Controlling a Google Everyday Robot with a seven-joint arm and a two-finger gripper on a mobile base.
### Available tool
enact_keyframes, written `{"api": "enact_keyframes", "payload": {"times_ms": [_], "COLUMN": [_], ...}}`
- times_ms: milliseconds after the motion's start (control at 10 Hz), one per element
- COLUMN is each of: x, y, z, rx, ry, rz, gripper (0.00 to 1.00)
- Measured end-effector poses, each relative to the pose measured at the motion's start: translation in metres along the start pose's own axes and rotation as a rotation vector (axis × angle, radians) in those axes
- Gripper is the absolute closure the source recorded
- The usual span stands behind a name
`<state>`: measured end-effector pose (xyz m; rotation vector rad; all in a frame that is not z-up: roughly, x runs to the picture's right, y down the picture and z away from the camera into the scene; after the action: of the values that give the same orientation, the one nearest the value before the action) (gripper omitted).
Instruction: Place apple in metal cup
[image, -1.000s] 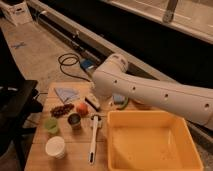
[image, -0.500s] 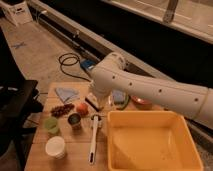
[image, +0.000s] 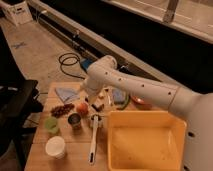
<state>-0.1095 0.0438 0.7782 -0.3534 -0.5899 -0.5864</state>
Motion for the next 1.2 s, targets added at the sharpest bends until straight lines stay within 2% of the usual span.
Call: {"api": "enact_keyframes", "payload": {"times_ms": [200,400,900,1200], "x": [-0.002,-0.008,-0.007,-0.005], "y": [-0.002,-0.001,0.001,0.010], "z": [0.015,0.038,0.038,0.064], "rx": [0.006,0.001,-0.007,-0.057], "ry": [-0.050,-0.137,-0.142,-0.156], "rz": [0.001,0.009,0.016,0.028], "gripper": [0.35,0.35,0.35,0.35]}}
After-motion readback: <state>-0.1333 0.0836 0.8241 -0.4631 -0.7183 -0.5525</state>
